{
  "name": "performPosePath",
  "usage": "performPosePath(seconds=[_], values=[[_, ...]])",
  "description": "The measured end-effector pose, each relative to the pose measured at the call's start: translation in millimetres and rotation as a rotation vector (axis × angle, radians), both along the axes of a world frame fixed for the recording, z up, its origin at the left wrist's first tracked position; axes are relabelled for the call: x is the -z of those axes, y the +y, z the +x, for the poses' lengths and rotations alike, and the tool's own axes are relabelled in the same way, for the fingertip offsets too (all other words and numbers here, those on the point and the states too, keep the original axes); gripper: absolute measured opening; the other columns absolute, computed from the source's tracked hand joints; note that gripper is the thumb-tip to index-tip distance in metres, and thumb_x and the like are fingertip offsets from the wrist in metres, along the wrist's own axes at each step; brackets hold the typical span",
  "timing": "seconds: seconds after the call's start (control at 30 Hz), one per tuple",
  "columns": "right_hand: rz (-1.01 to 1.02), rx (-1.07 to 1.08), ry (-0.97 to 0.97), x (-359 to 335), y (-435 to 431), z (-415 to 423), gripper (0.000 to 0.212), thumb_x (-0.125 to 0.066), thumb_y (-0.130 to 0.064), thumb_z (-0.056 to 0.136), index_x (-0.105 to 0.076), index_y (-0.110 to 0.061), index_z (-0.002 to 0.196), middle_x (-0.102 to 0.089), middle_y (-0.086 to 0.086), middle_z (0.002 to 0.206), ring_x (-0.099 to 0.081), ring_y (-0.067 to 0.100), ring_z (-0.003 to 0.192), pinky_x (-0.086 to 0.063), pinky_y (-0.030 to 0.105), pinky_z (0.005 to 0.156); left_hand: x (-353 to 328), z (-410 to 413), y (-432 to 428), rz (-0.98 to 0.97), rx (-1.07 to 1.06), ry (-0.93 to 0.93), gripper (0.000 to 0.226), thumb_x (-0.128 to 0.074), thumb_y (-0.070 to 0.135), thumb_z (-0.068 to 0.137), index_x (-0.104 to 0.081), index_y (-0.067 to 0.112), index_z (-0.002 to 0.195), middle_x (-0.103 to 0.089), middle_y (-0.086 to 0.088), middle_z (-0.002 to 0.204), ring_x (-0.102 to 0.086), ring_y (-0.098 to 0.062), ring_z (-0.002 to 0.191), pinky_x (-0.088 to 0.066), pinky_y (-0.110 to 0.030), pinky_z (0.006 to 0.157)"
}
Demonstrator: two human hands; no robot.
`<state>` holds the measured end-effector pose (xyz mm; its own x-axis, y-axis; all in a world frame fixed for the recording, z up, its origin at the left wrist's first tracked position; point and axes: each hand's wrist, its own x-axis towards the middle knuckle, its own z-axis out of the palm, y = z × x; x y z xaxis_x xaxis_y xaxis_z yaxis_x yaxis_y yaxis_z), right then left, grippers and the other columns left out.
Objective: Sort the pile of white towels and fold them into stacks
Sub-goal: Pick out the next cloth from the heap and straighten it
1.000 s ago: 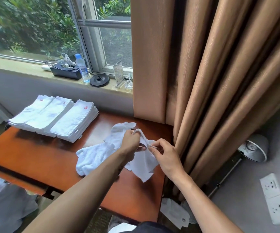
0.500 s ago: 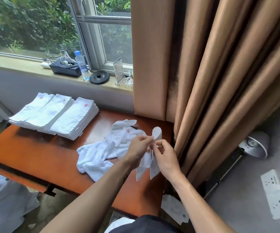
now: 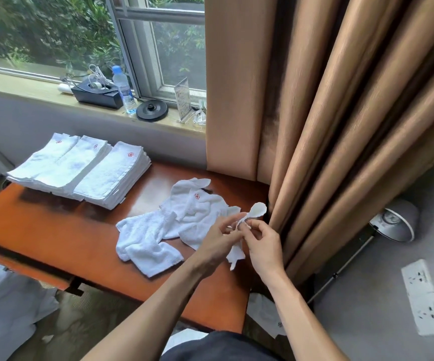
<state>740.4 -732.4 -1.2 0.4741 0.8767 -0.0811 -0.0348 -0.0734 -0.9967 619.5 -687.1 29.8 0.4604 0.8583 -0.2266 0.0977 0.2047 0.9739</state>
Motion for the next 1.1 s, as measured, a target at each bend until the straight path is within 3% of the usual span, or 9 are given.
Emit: performPosePath(seconds=[0.07,0.13,0.27,0.4,0.53,0.67,0.8,0.9,1.1], values=[[0.012,-0.002,0.014,-3.0,1.7,0.7,0.006,-0.071,-0.012,0.098,-0.075,-0.008,0.096,-0.080,0.002,0.090,-0.076,0.014,0.088,-0.056,0.019,0.077,1.1,-2.2,2.0,0.072,0.031,0.051,0.041,-0.062,0.007,0.100,-0.064,0.025,0.136,-0.060,-0.001,0.131,-0.059,-0.013,0.122,-0.050,-0.028,0.105],[0.011,-0.001,0.013,-3.3,1.1,-0.6,0.007,-0.072,-0.016,0.097,-0.076,-0.010,0.098,-0.080,0.000,0.091,-0.076,0.012,0.088,-0.056,0.019,0.078,4.2,-3.0,1.1,0.122,0.021,0.059,0.038,-0.062,0.013,0.101,-0.062,0.023,0.138,-0.062,0.000,0.132,-0.058,-0.015,0.126,-0.049,-0.032,0.108],[-0.030,-0.003,-0.016,1.2,-1.5,-1.3,0.002,-0.074,-0.018,0.096,-0.075,-0.017,0.097,-0.079,-0.004,0.093,-0.074,0.009,0.092,-0.056,0.019,0.080,10.5,-5.0,2.2,0.155,-0.147,0.096,0.029,-0.064,0.014,0.099,-0.067,0.030,0.123,-0.065,0.012,0.114,-0.061,-0.014,0.108,-0.054,-0.032,0.095],[-0.016,-0.023,-0.024,-0.5,-1.4,-0.7,0.007,-0.074,-0.016,0.096,-0.076,-0.023,0.094,-0.077,-0.007,0.091,-0.070,0.005,0.088,-0.053,0.019,0.082,16.7,-7.9,8.2,0.188,-0.367,0.079,0.018,-0.065,0.003,0.092,-0.060,0.020,0.097,-0.062,0.007,0.097,-0.056,-0.014,0.089,-0.050,-0.032,0.082],[-0.022,-0.082,-0.087,-0.1,-1.2,-9.0,0.011,-0.076,-0.018,0.094,-0.078,-0.028,0.095,-0.078,-0.010,0.096,-0.071,0.003,0.094,-0.053,0.019,0.086,20.6,-6.4,7.6,0.201,-0.356,0.076,0.018,-0.058,0.003,0.091,-0.065,0.020,0.087,-0.067,0.008,0.087,-0.060,-0.012,0.080,-0.050,-0.030,0.078],[-0.023,-0.073,-0.168,3.5,-3.0,-6.8,0.015,-0.075,-0.016,0.094,-0.080,-0.029,0.100,-0.076,-0.008,0.105,-0.069,0.001,0.101,-0.052,0.022,0.092,24.1,-7.1,4.9,0.069,-0.307,0.049,0.030,-0.052,0.003,0.098,-0.072,0.023,0.108,-0.073,0.001,0.111,-0.069,-0.015,0.102,-0.059,-0.032,0.085],[-0.022,-0.079,-0.140,3.2,-3.2,-2.2,0.015,-0.074,-0.013,0.095,-0.081,-0.023,0.103,-0.074,-0.004,0.107,-0.071,0.004,0.101,-0.054,0.024,0.091,22.3,-12.6,4.7,-0.049,-0.231,-0.050,0.047,-0.054,-0.010,0.087,-0.071,0.023,0.114,-0.075,-0.010,0.110,-0.072,-0.020,0.105,-0.059,-0.024,0.080],[-0.003,-0.106,-0.070,1.3,-2.4,-8.0,0.022,-0.072,-0.007,0.095,-0.080,-0.028,0.096,-0.075,-0.001,0.106,-0.072,0.004,0.095,-0.053,0.016,0.083,23.4,-15.3,2.9,0.028,-0.178,0.004,0.045,-0.064,0.006,0.081,-0.070,0.029,0.118,-0.068,-0.003,0.124,-0.067,-0.014,0.113,-0.056,-0.029,0.096],[0.012,-0.122,-0.022,0.7,-0.4,-8.9,0.014,-0.072,-0.007,0.095,-0.081,-0.017,0.100,-0.074,0.003,0.106,-0.075,0.011,0.095,-0.055,0.019,0.085,27.9,-20.0,6.4,0.215,-0.210,0.076,0.040,-0.064,0.001,0.093,-0.069,0.034,0.113,-0.062,0.007,0.121,-0.062,0.007,0.106,-0.049,-0.011,0.085]])
